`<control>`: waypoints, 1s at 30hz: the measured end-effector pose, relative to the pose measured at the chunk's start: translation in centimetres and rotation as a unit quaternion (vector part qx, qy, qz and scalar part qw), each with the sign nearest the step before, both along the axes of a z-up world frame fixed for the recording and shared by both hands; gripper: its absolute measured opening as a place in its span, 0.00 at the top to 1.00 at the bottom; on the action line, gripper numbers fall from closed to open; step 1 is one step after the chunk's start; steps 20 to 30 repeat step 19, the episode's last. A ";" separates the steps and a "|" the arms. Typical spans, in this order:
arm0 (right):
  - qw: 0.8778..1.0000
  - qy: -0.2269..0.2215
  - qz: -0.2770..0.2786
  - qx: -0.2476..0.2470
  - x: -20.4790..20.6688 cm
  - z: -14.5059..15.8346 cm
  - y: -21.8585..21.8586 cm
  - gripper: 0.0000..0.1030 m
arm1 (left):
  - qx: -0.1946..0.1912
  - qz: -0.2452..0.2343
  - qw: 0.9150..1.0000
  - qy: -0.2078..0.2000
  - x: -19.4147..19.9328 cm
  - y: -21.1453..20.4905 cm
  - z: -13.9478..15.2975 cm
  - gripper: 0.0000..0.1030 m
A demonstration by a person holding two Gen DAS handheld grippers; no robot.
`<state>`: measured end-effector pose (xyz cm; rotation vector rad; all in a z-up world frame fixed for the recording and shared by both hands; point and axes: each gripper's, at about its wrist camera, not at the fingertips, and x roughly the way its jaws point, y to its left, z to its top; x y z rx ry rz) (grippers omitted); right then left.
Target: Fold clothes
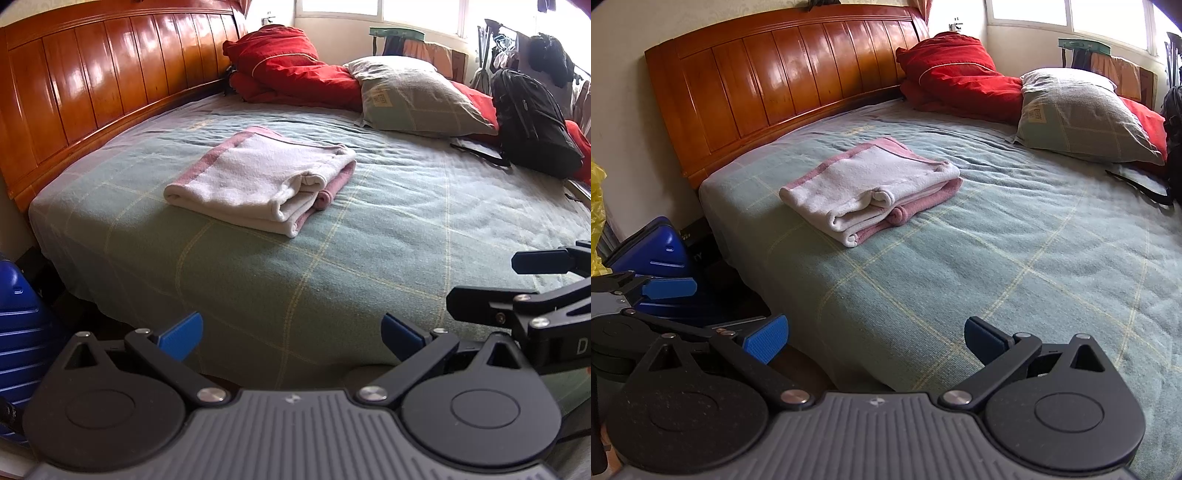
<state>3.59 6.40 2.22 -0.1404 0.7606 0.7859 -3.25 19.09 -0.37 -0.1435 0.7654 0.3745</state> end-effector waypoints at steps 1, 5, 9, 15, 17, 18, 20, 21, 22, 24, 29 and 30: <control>1.000 0.000 0.000 0.000 0.0 0.0 0.0 0.00 | 0.000 0.000 1.000 0.000 0.0 0.0 0.0 0.01; 1.000 0.000 0.000 0.001 0.0 0.0 0.0 0.00 | 0.001 0.000 1.000 0.000 0.0 0.0 0.1 0.01; 1.000 0.001 -0.001 0.002 0.0 0.0 0.0 0.00 | 0.003 0.000 1.000 0.001 0.0 -0.1 0.1 0.01; 1.000 0.001 -0.002 0.002 0.0 0.0 0.0 0.00 | 0.005 0.000 1.000 0.002 0.2 -0.1 0.1 0.01; 1.000 0.000 -0.002 0.001 0.0 0.0 0.0 0.00 | 0.005 0.000 1.000 0.004 0.2 -0.1 0.1 0.01; 1.000 0.000 -0.002 0.000 0.0 0.0 0.0 0.00 | 0.005 0.000 1.000 0.004 0.3 0.0 0.1 0.01; 1.000 0.000 -0.003 0.000 0.0 0.0 0.0 0.00 | 0.005 0.001 1.000 0.005 0.3 0.0 0.1 0.01; 1.000 0.000 -0.003 0.000 0.0 0.0 0.0 0.00 | 0.005 0.001 1.000 0.005 0.3 0.0 0.1 0.01; 1.000 0.000 -0.003 0.000 0.0 0.0 0.0 0.00 | 0.005 0.001 1.000 0.005 0.3 0.0 0.1 0.01; 1.000 0.000 -0.003 0.000 0.0 0.0 0.0 0.00 | 0.005 0.001 1.000 0.005 0.3 0.0 0.1 0.01; 1.000 0.000 -0.003 0.000 0.0 0.0 0.0 0.00 | 0.005 0.001 1.000 0.005 0.3 0.0 0.1 0.01; 1.000 0.000 -0.003 0.000 0.0 0.0 0.0 0.00 | 0.005 0.001 1.000 0.005 0.3 0.0 0.1 0.01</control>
